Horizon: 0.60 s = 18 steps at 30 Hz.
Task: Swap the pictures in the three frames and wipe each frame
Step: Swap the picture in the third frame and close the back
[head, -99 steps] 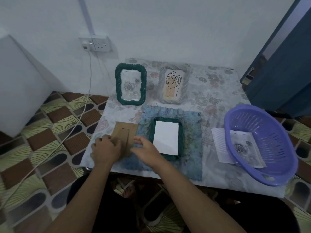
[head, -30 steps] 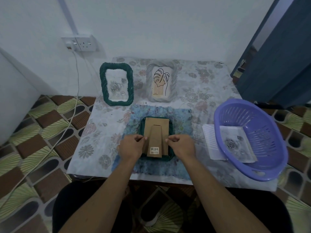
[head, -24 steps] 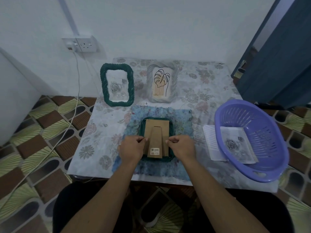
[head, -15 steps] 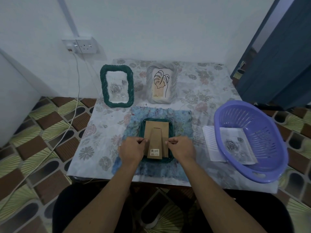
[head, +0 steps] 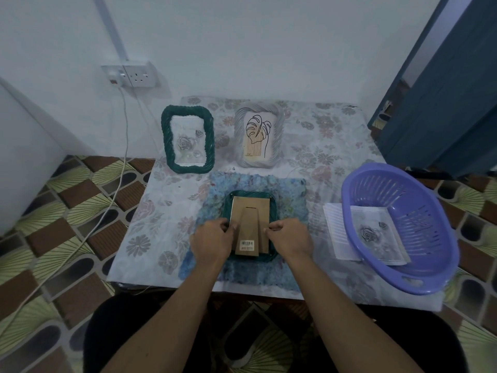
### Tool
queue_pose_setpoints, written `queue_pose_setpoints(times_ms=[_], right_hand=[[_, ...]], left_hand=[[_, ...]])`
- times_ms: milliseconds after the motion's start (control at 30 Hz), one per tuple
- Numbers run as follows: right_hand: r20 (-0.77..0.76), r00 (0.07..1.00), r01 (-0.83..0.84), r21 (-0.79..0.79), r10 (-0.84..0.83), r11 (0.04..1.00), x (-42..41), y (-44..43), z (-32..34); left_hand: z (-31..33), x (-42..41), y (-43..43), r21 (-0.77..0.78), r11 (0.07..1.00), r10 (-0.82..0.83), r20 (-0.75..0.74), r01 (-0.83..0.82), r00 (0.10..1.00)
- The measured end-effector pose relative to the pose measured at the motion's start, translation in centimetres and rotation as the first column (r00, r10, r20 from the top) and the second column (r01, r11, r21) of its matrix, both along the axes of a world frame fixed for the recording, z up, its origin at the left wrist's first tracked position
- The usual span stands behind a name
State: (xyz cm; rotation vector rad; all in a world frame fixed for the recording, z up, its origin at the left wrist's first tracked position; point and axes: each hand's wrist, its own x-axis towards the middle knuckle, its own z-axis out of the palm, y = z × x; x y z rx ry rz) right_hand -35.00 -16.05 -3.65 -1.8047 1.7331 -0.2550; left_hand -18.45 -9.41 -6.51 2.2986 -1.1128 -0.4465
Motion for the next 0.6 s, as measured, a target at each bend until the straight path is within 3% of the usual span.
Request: queue_pose_setpoints(times_ms=[233,600], right_hand=[[0.181,0.983,0.034,-0.027,-0.028,0.999,0.1,-0.3,-0.3],[0.312,0.95,0.015,-0.036,-0.003,0.999,1.1,-0.7,-0.1]], left_hand=[[-0.3,0.4,-1.0,-0.011,0.999,-0.031,-0.036,0.031,0.999],[0.2,1.1,-3.0,0.039,0.999,-0.028,-0.195,0.037,0.98]])
